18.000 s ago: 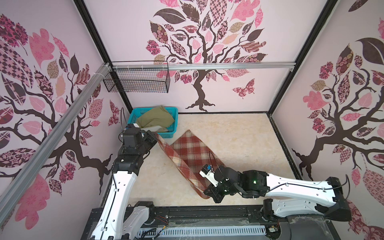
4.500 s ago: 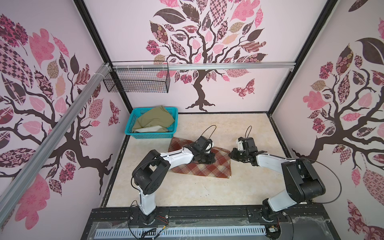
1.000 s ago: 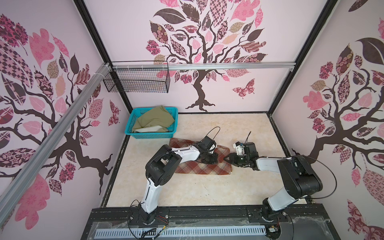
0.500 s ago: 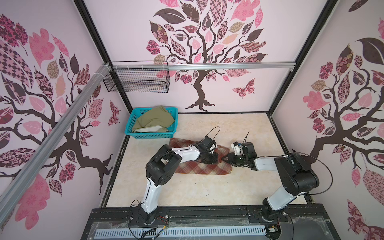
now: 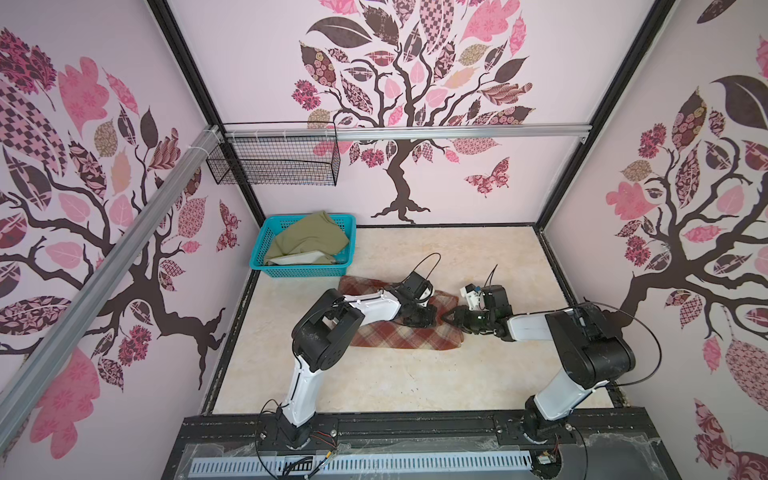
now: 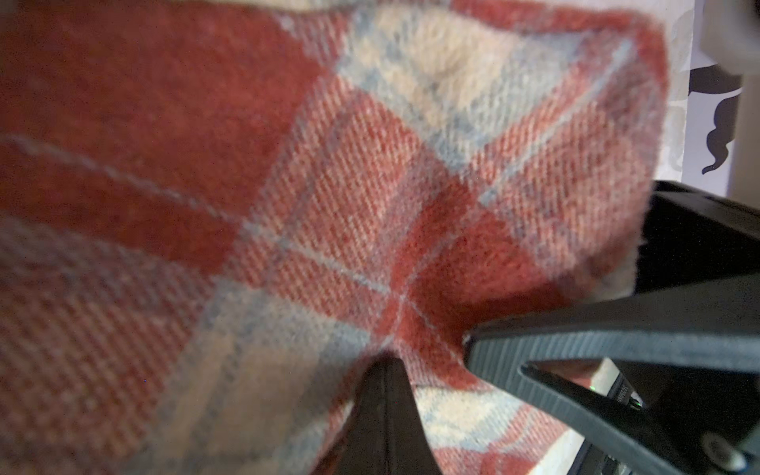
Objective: Fold and stack the skirts
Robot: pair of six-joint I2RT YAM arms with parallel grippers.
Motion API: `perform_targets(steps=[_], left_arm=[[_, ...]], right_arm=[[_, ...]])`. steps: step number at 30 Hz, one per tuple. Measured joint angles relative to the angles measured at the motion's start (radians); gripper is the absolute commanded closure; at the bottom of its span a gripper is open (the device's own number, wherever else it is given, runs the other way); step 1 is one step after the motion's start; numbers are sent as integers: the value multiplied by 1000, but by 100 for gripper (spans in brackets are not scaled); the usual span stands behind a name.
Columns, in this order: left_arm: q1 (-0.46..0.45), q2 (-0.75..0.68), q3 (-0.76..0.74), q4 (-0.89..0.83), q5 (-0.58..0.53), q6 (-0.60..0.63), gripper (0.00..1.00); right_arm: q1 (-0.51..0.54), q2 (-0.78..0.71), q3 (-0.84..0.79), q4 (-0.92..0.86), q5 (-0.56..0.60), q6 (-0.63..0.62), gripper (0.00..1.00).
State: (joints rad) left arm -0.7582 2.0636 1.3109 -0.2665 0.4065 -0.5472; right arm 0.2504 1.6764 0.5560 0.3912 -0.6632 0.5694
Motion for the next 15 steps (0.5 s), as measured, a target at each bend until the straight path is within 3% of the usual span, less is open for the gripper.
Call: perform_targets(steps=[8,11,13,15], left_arm=[[0,7,10,-5,3,-2,100],[0,7,10,-5,3,-2,100],[0,7,10,-5,3,-2,100],[0,7,10,-5,3,-2,100]], right_arm=[[24,25,8,35,-6,11,66],[24,29,7,34,0,18,79],[24,30,5,28,8,23,96],[24,28,6,17,16,32,100]])
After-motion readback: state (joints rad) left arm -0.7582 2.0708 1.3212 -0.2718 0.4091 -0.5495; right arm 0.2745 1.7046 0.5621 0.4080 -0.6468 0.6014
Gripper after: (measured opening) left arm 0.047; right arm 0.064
